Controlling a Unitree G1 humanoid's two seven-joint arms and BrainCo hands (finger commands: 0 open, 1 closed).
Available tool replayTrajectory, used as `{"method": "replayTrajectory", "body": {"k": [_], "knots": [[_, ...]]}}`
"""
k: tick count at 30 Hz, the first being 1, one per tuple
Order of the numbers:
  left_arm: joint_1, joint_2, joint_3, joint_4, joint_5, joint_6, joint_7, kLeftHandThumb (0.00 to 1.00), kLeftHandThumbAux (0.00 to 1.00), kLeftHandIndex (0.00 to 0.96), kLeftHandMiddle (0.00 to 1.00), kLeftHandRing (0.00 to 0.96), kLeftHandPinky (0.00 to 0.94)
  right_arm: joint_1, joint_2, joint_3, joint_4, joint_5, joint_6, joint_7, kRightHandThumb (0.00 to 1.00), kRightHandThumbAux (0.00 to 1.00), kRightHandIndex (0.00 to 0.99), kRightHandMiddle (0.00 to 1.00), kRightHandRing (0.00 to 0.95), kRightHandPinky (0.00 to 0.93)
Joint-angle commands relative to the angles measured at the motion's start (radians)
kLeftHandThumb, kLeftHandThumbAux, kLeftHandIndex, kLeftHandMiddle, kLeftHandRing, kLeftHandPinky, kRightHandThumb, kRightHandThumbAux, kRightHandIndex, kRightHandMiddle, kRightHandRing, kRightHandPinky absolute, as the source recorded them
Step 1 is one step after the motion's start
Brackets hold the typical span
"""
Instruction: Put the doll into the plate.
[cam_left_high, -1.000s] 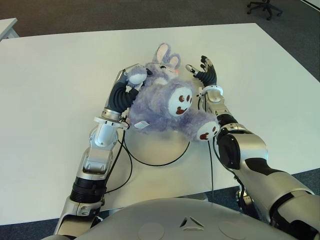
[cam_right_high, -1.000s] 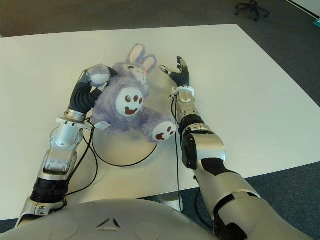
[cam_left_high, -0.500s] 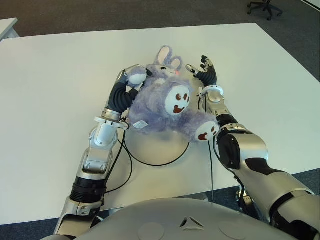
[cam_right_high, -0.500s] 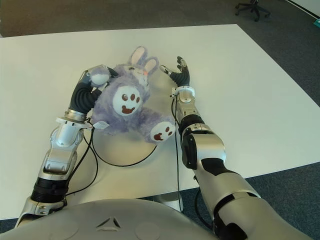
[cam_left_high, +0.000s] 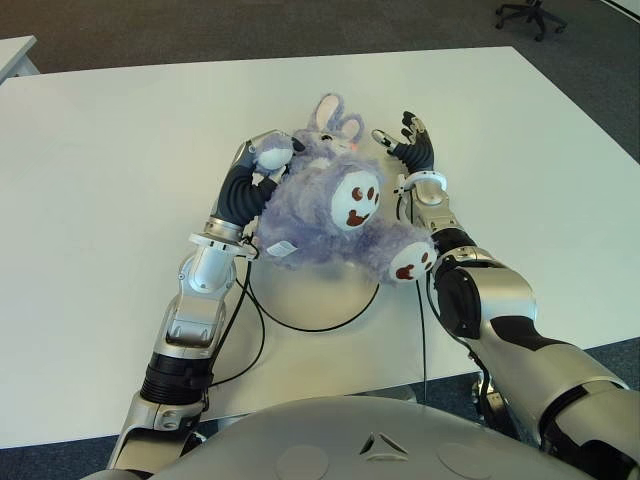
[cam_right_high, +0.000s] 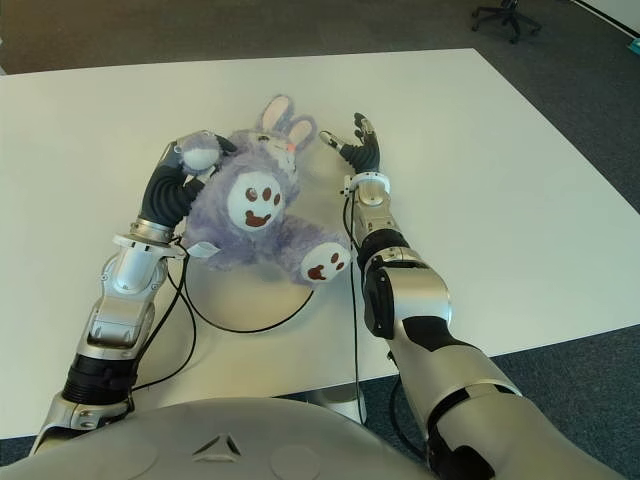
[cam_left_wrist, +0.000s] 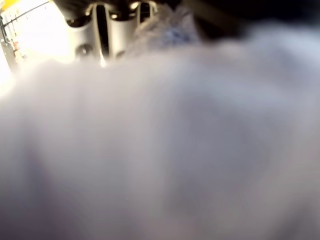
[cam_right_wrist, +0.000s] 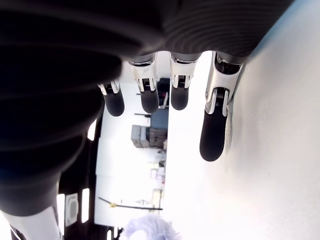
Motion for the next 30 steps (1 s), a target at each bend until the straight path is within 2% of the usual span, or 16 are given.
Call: {"method": "replayTrajectory", "body": {"k": [1,10,14,19,30], "knots": [[0.022,0.003,-0.002,0.022,-0.019,0.007,-0.02,0.834,0.672,0.384,0.556,0.607,0.567,0.128,0.019,-0.002,0.075,0.01,0.08,0.0,0.078,0.731,0.087,0.06,0.044,0.062],[0.024,0.004,-0.001,0.025,-0.016,0.005,-0.017,0.831,0.675,0.378,0.541,0.567,0.53,0.129,0.019,0.001,0.075,0.009,0.083,-0.005,0.083,0.732,0.089,0.067,0.049,0.054],[0.02,0.007,0.0,0.042,0.004,-0.025,0.0,0.829,0.676,0.383,0.494,0.484,0.413,0.129,0.019,0.001,0.075,0.009,0.083,-0.006,0.084,0.732,0.092,0.068,0.049,0.057],[0.015,0.009,0.002,0.054,0.001,-0.039,-0.005,0.835,0.672,0.419,0.459,0.416,0.361,0.129,0.018,0.002,0.075,0.009,0.082,-0.004,0.082,0.731,0.092,0.065,0.044,0.047],[0.01,0.015,0.005,0.07,-0.024,-0.047,-0.02,0.837,0.67,0.44,0.443,0.376,0.352,0.13,0.018,0.003,0.076,0.009,0.082,-0.001,0.069,0.728,0.087,0.055,0.035,0.044]]}}
